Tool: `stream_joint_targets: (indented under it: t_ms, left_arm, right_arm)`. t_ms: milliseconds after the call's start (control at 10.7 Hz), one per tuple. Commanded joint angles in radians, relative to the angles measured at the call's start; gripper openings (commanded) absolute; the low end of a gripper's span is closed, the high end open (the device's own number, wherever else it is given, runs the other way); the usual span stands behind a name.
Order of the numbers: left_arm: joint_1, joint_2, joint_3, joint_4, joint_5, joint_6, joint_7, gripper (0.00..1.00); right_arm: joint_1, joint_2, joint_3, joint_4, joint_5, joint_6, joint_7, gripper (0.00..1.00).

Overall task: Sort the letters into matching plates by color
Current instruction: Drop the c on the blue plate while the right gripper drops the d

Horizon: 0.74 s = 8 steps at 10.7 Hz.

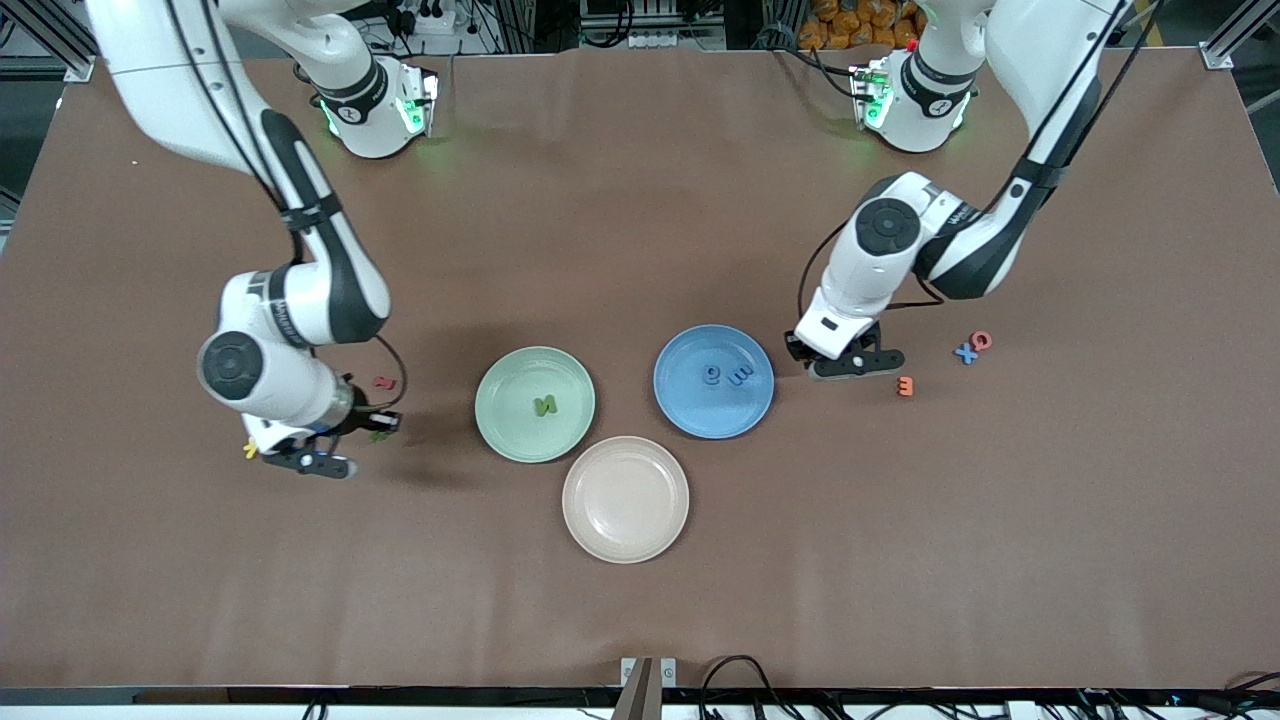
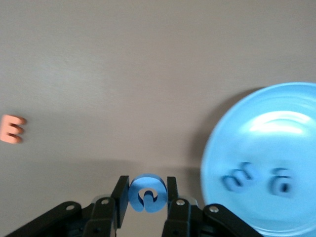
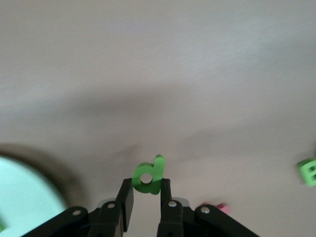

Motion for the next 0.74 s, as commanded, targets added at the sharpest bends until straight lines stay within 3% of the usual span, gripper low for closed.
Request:
stream_joint_targets:
  t_ms: [0, 372, 652]
  left_arm:
    - [-0.099, 0.022, 0.006, 0.053, 0.017, -0.022, -0.175, 0.00]
    - [-0.228, 0.100, 0.012, 0.158, 0.021, -0.023, -0.368, 0.00]
    - [-0.252, 0.155, 0.017, 0.241, 0.031, -0.053, -0.416, 0.00]
  right_arm:
    - [0.126, 0.005, -0.007, 0.080, 0.011, -0.101, 0.118, 0.18]
    - [0.271, 0.028, -0.007, 0.128, 0.015, -0.124, 0.261, 0.18]
    - [0.339, 0.072, -0.007, 0.158, 0.017, -0.124, 0.329, 0.19]
